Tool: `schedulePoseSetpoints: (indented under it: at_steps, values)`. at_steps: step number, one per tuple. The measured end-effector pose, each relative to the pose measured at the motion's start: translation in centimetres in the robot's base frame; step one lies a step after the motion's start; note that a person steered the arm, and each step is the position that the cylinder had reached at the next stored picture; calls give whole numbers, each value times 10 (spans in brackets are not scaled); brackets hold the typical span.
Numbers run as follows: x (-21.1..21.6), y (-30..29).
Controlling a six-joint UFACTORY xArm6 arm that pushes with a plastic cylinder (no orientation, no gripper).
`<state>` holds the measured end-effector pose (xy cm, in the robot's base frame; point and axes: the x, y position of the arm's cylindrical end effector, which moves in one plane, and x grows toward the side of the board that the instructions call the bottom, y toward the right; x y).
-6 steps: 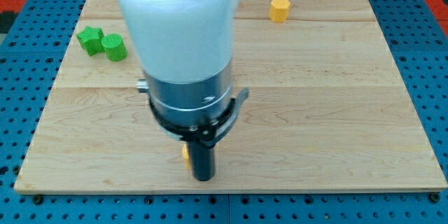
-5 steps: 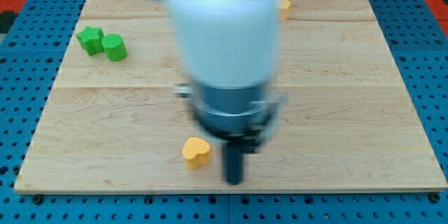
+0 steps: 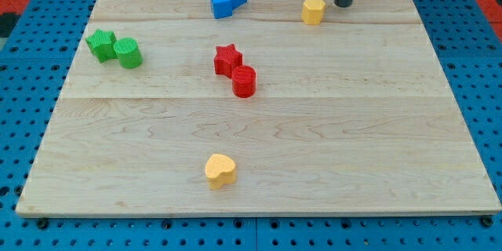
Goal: Push the yellow hexagon to the centre
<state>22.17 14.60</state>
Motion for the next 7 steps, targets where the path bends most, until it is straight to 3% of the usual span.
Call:
schedulePoseSetpoints:
  at_steps: [1, 2, 3, 4, 5, 7]
  values:
    - [59, -87]
    - [88, -100]
    - [47, -91]
    - [39, -156]
    - [86, -171]
    - [69, -117]
